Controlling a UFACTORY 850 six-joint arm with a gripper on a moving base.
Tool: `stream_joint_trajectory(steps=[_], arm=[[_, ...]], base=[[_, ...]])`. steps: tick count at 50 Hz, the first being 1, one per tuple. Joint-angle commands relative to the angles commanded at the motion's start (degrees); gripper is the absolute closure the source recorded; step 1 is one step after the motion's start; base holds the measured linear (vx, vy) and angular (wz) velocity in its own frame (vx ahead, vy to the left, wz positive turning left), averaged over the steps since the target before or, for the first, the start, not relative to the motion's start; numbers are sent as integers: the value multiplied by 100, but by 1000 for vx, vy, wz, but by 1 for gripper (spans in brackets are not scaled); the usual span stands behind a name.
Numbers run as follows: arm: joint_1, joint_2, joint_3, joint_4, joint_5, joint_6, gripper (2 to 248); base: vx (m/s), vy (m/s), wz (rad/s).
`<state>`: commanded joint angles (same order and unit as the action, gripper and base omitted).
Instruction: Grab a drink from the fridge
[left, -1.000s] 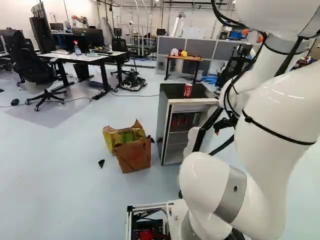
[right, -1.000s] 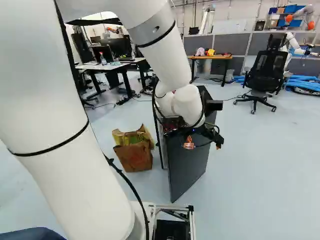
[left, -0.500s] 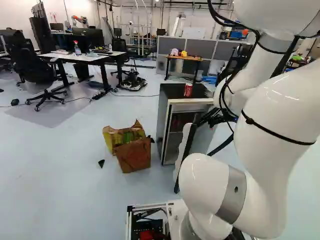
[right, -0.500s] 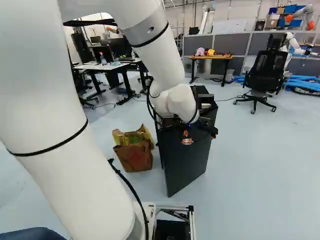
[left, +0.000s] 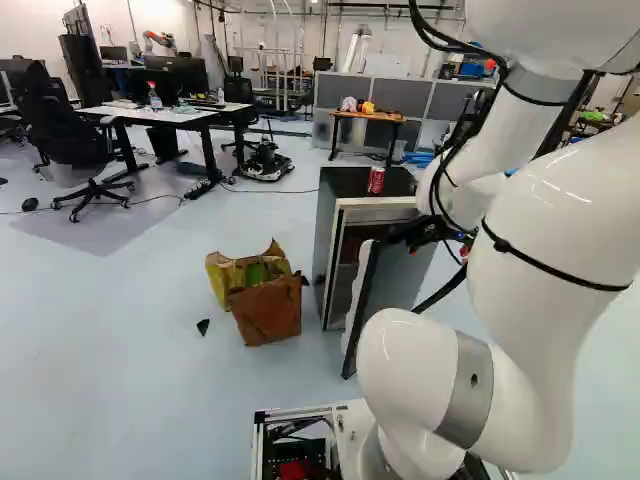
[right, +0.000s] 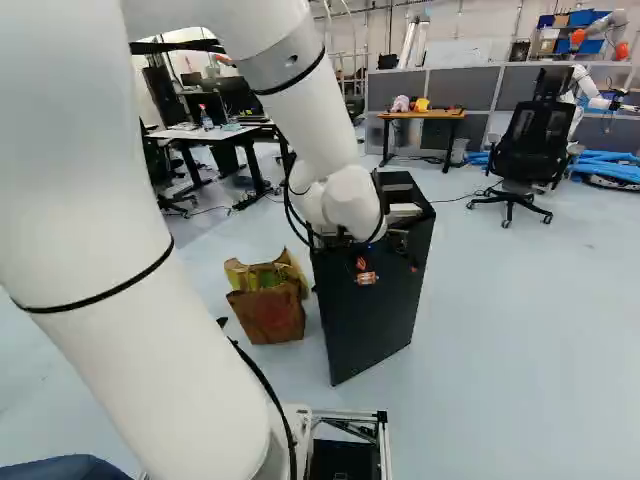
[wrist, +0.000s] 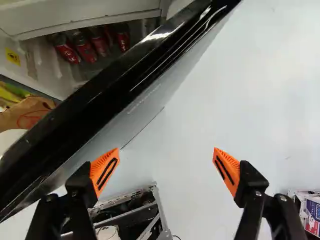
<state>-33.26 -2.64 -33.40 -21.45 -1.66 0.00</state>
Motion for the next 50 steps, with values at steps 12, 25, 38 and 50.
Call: stream_joint_trajectory(steps=[12, 25, 38, 50], arm=[[185, 26, 28, -109, 0, 0, 3], [371, 20, 22, -226, 0, 0, 3], [540, -25, -27, -280, 0, 0, 3], [681, -87, -93, -280, 0, 0, 3]], base=[[0, 0, 0], [0, 0, 0], [0, 0, 0], [0, 0, 0]])
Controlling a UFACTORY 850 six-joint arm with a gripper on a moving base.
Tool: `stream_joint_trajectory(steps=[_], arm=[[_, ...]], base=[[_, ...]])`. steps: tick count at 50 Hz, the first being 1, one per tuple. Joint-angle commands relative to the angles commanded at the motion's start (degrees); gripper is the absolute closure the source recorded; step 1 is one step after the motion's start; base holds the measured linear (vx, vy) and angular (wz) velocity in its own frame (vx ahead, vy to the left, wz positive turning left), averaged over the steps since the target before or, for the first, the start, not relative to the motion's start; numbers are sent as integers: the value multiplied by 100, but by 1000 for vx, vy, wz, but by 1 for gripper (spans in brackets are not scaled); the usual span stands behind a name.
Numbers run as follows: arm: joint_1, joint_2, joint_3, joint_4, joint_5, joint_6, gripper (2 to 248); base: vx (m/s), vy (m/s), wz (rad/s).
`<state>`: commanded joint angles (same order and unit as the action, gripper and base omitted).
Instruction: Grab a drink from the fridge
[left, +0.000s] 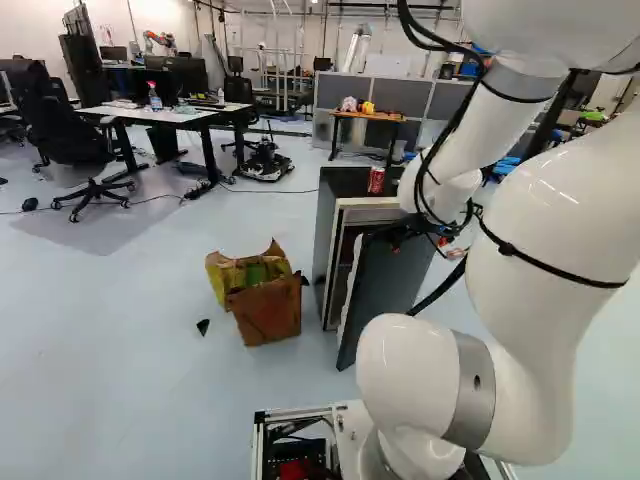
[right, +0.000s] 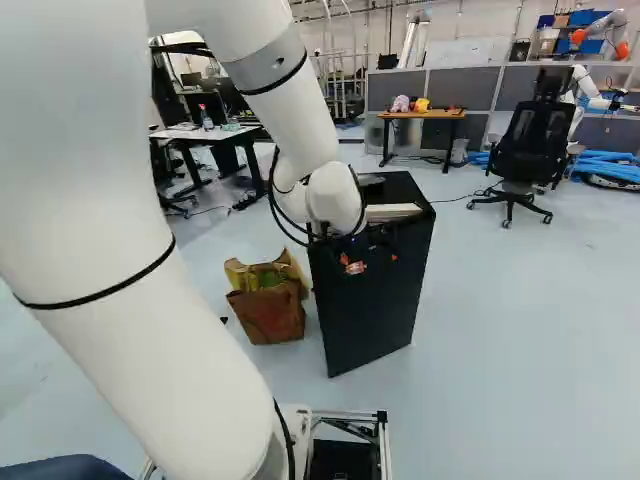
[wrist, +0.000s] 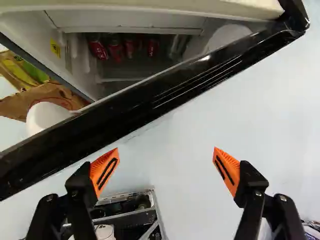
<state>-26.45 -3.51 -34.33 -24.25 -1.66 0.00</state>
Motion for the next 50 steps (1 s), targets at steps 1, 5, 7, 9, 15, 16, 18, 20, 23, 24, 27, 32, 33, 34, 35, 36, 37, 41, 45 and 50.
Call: stream_joint_trajectory(steps=[1, 5, 7, 9, 15, 16, 18, 20, 23, 24, 27, 32, 33, 34, 35, 36, 37, 41, 45, 50], arm=[[11, -6, -6, 0, 0, 0, 3], [52, -31, -34, 0, 0, 0, 3], [73, -44, -48, 0, 0, 0, 3], [93, -57, -62, 0, 0, 0, 3], [153, -97, -105, 0, 0, 0, 3], [163, -103, -112, 0, 0, 0, 3], [185, -118, -128, 0, 0, 0, 3], [203, -130, -142, 0, 0, 0, 3], [230, -151, -165, 0, 0, 0, 3], [240, -158, -172, 0, 0, 0, 3], [267, -180, -196, 0, 0, 0, 3], [309, -217, -237, 0, 0, 0, 3], [317, -225, -246, 0, 0, 0, 3], [324, -233, -254, 0, 0, 0, 3], [332, -240, -263, 0, 0, 0, 3], [340, -248, -271, 0, 0, 0, 3], [347, -256, -280, 0, 0, 0, 3], [374, -289, -317, 0, 0, 0, 3], [401, -322, -354, 0, 0, 0, 3], [433, -364, -401, 0, 0, 0, 3]], base=[[0, 0, 0], [0, 0, 0], [0, 0, 0], [0, 0, 0], [0, 0, 0], [0, 0, 0], [0, 0, 0], [0, 0, 0], [0, 0, 0], [0, 0, 0], [0, 0, 0], [0, 0, 0], [0, 0, 0], [0, 0, 0], [0, 0, 0], [0, 0, 0], [0, 0, 0], [0, 0, 0], [0, 0, 0], [0, 0, 0]])
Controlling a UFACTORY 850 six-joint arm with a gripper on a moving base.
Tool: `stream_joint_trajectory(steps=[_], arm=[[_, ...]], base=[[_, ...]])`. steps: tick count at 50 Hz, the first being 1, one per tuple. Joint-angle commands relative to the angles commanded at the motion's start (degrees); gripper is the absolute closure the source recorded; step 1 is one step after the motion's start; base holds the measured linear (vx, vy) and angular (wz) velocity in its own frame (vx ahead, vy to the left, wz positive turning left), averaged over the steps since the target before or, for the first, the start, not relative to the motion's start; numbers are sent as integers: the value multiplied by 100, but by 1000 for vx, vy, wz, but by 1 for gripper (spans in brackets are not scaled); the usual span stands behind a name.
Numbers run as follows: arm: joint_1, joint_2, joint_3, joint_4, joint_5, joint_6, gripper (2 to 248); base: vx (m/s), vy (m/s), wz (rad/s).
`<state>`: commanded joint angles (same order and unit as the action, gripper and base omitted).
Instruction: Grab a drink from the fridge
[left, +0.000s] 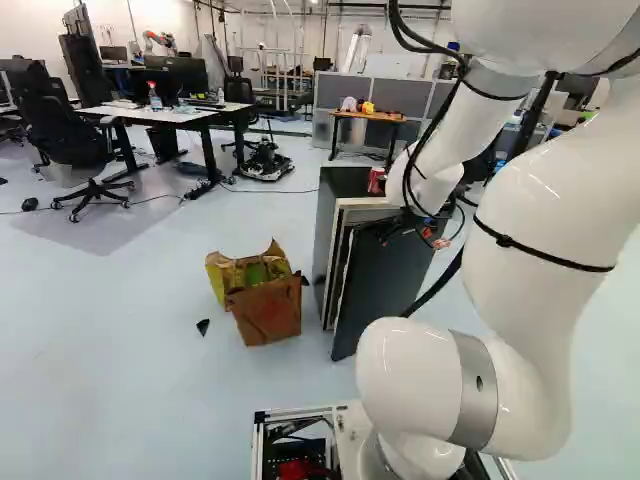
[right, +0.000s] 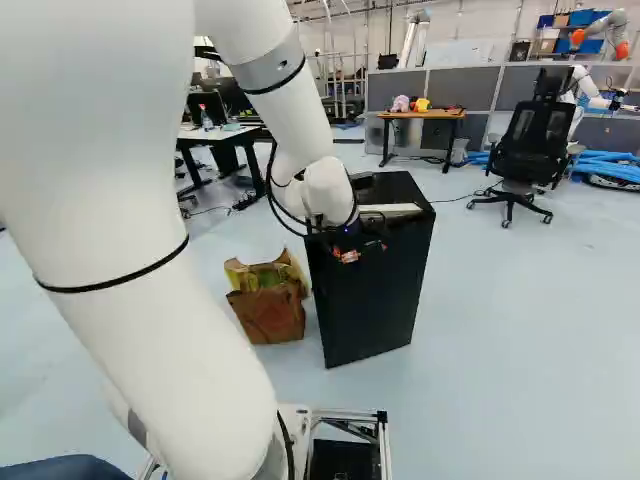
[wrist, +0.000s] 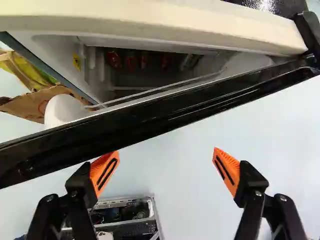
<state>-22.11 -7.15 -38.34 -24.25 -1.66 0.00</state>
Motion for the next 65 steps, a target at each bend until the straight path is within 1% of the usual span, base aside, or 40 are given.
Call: stream_joint_trajectory(steps=[16, 28, 65], arm=[[97, -135, -153, 9, 0, 0, 3], [166, -237, -270, 98, 0, 0, 3], [366, -551, -638, 809, 0, 0, 3]], base=[[0, 0, 0], [0, 0, 0], [0, 0, 0]])
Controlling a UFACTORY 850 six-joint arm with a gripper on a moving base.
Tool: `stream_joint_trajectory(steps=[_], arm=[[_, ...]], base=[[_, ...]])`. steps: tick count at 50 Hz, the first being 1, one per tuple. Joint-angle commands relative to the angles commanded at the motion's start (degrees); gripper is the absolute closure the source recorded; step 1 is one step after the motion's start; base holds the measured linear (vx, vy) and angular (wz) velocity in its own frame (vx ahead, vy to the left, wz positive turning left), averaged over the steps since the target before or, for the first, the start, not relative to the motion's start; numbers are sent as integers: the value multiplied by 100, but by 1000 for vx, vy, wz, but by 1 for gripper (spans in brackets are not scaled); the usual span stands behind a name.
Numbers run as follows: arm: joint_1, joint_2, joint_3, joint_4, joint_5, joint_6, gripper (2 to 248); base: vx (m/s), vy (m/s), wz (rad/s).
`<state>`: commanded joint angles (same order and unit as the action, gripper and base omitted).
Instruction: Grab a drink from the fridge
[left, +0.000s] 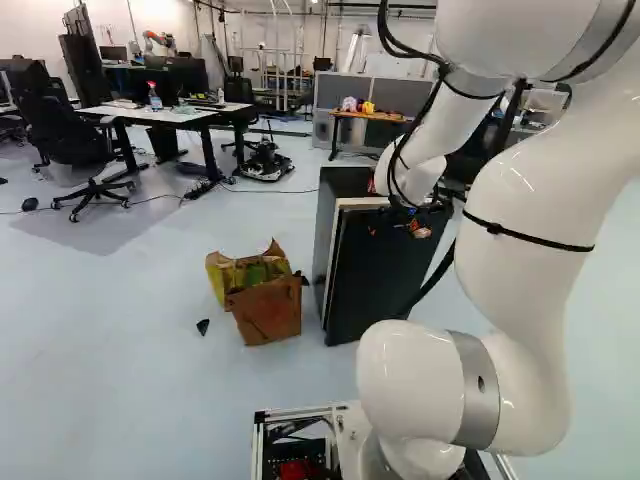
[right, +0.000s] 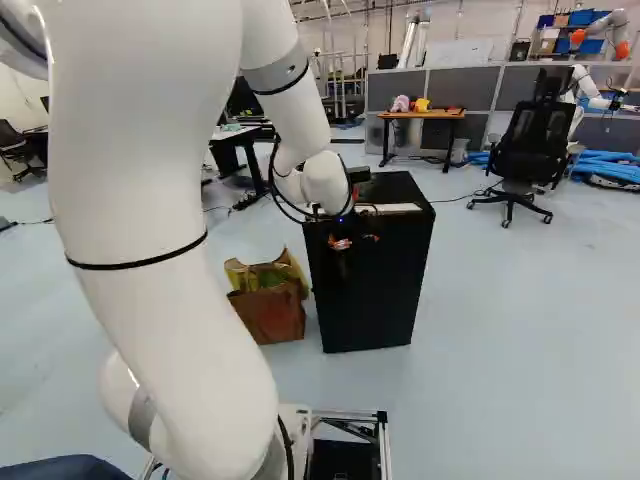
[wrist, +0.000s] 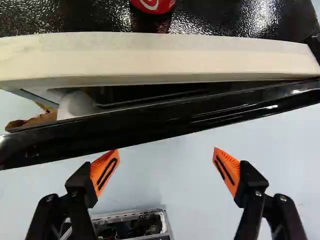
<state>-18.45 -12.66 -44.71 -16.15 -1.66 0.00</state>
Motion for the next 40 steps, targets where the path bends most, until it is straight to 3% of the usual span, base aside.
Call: stream_joint_trajectory(steps=[40], arm=[[112, -186, -223, 823, 0, 0, 3]], base=[[0, 0, 0]])
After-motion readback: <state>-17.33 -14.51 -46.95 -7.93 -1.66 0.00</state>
